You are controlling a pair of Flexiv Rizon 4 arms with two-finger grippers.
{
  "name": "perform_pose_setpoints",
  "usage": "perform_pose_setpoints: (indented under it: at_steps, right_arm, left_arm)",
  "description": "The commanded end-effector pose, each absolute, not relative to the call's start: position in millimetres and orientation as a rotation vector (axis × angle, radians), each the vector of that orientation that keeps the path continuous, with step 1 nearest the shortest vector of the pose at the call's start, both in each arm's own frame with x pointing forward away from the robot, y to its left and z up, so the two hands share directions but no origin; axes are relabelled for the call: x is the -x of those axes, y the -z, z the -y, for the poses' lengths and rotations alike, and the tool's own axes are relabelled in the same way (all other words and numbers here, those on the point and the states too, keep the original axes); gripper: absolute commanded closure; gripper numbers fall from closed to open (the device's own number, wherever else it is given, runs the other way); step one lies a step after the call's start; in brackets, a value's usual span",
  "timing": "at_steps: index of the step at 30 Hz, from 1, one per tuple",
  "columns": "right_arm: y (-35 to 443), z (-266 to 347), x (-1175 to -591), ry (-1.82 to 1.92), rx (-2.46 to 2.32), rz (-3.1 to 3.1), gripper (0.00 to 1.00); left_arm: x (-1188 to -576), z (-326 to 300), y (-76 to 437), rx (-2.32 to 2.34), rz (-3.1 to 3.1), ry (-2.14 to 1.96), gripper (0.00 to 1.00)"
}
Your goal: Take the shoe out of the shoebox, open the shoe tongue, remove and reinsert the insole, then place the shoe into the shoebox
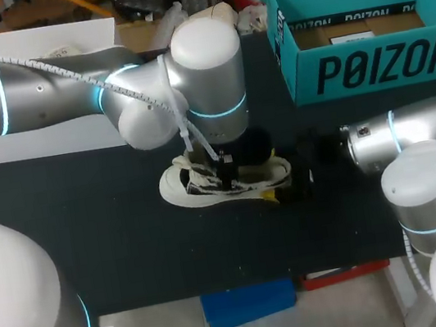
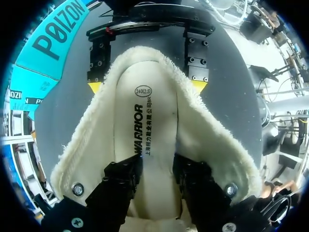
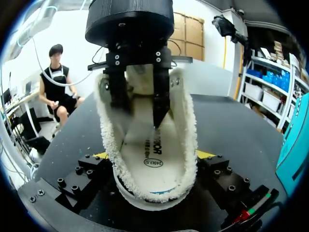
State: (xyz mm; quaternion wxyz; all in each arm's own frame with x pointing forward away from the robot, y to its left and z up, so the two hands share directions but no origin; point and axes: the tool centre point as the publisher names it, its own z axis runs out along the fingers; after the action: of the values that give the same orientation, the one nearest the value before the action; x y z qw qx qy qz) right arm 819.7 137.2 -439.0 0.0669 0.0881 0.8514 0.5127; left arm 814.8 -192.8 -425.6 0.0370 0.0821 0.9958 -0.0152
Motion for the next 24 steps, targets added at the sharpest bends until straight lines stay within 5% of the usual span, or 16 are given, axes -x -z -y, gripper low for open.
perform_pose_setpoints:
  at_steps: [1,24]
  right_arm:
    - [439.9,-137.5,-820.9,-1.542,-0.269,-2.569,1.00]
    - [439.9,-137.5,-820.9,-1.542,-0.269,-2.569,1.00]
  left_arm:
    - [-810.6,185.9,456.3,-0.236,-2.922,0.041,0.55]
    - [-847.1,189.3,453.1,-0.033,-2.467,0.162,0.76]
